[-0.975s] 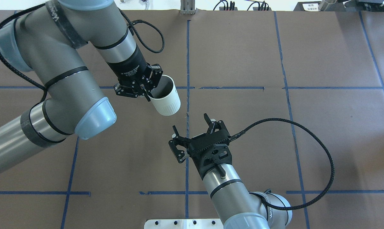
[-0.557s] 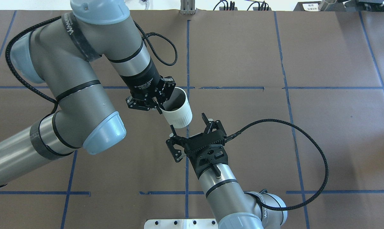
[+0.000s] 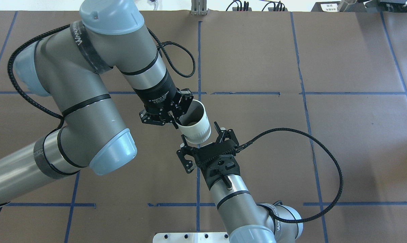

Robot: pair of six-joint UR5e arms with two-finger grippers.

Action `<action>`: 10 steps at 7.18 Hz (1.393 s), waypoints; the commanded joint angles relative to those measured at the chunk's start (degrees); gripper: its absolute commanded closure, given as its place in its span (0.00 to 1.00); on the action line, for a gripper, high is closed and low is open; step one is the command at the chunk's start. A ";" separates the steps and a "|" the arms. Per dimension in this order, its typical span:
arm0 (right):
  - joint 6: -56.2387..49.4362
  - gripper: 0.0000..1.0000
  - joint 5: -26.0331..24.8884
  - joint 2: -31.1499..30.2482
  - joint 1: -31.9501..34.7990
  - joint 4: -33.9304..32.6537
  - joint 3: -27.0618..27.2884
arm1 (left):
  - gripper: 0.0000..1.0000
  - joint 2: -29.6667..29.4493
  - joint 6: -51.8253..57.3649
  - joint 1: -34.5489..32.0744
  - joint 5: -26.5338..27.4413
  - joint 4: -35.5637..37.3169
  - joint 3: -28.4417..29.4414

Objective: Left arm hands cup to right arm to dump lemon

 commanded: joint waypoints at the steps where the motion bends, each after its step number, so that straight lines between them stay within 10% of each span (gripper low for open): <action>1: -0.27 0.01 0.00 -0.01 0.01 -0.12 -0.25 | 0.98 -0.13 -0.18 0.42 -0.01 0.00 -0.23; 7: -2.02 0.12 -0.09 -0.10 0.01 -0.21 -0.96 | 0.90 -0.75 -1.41 2.09 -0.10 0.00 -1.02; 8: -4.21 0.40 -0.18 -0.02 0.01 -0.12 -1.31 | 0.74 -0.84 -1.41 2.09 -0.10 0.00 -1.02; 10: -4.84 0.66 0.00 -0.19 -0.08 0.05 -1.31 | 0.00 -0.92 -1.33 2.09 0.16 -0.17 -1.11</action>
